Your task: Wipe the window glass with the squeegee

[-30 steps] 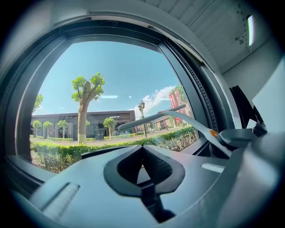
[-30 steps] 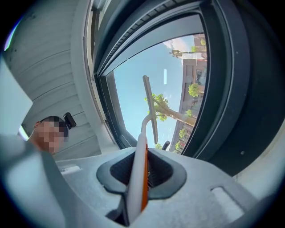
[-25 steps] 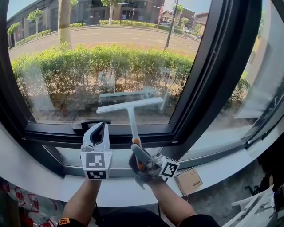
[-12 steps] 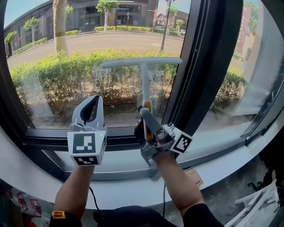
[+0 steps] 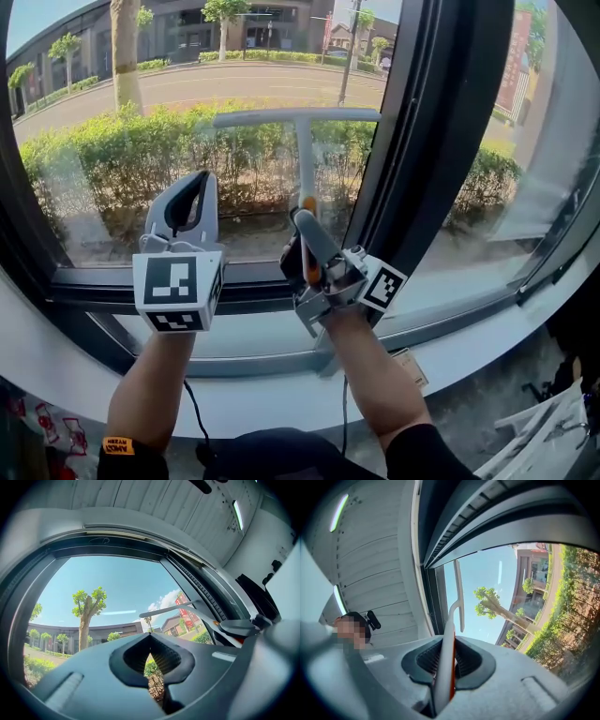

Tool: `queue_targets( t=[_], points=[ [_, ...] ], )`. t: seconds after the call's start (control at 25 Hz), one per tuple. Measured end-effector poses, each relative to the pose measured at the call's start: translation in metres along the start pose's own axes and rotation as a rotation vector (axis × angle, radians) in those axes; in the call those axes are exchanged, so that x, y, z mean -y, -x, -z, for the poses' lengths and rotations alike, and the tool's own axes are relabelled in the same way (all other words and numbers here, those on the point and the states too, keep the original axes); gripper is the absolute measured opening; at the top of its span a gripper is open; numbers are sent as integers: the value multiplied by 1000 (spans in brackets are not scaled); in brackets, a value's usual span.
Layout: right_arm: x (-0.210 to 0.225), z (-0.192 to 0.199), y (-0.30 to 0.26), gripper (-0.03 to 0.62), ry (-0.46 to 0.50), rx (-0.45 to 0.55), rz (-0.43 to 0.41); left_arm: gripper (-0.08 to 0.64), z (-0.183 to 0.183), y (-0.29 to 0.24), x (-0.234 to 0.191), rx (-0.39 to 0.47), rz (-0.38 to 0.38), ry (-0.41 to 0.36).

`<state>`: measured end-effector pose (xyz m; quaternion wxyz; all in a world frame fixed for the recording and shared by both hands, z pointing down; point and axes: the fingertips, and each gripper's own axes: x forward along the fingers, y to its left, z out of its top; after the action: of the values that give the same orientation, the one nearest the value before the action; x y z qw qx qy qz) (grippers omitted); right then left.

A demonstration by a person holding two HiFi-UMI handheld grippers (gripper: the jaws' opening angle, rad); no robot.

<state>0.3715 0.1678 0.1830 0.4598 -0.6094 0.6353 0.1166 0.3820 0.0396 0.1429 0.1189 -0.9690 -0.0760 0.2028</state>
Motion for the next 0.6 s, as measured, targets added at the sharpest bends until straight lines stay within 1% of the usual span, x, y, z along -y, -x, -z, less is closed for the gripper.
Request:
queue_targets(
  t=[0.16, 0.4, 0.6],
  points=[
    [6, 10, 15, 44, -25, 7, 17, 17, 27, 7, 5, -43, 8, 15],
    [17, 35, 50, 44, -76, 23, 68, 17, 87, 26, 24, -148, 33, 52],
    [30, 65, 87, 44, -134, 37, 129, 17, 117, 44, 48, -182, 70, 70]
  ],
)
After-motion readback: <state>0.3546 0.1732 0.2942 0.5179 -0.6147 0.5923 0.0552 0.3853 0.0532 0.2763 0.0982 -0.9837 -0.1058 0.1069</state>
